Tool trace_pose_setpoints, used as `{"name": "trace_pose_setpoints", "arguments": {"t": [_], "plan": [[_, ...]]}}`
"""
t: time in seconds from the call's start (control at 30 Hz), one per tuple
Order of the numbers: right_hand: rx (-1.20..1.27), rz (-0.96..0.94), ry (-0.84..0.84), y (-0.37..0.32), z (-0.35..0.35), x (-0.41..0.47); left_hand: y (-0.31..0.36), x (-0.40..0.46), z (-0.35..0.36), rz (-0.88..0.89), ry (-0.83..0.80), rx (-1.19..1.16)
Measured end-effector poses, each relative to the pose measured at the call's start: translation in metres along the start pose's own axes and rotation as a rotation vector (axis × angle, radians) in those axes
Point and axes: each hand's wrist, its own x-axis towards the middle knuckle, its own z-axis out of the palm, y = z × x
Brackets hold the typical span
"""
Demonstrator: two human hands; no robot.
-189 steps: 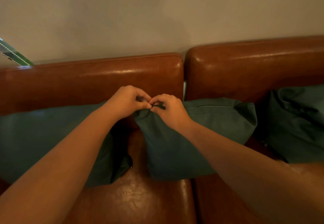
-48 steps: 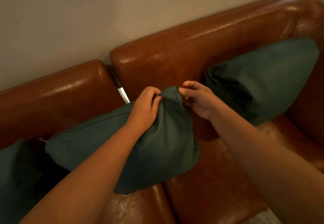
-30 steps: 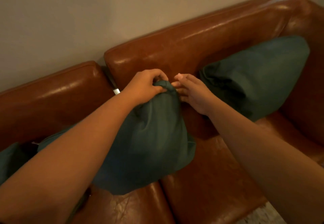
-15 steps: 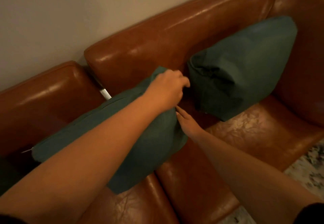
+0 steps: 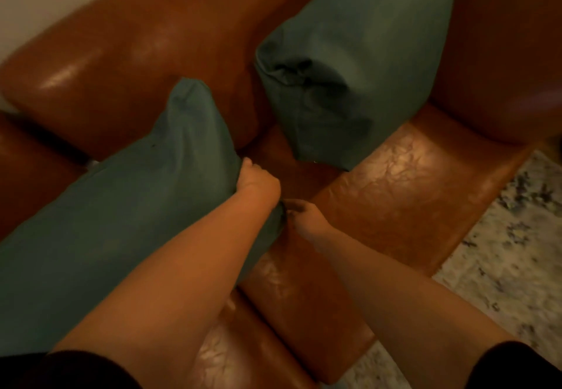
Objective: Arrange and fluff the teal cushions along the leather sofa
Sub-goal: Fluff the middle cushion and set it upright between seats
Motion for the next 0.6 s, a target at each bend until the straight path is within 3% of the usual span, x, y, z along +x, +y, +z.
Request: {"name": "trace_pose_setpoints", "arguments": {"t": [0.2, 0.37, 0.6], "plan": [[0.192, 0.061, 0.021, 0.005, 0.003, 0.005, 0.002, 0.006, 0.006, -0.026, -0.019, 0.105], [0.526, 0.119, 0.018, 0.004, 0.004, -0.004, -0.021, -0.007, 0.012, -0.006, 0.240, -0.039], [0.652, 0.000, -0.247, 0.005, 0.017, -0.027, -0.057, -0.051, 0.046, 0.019, 0.640, -0.401]]}}
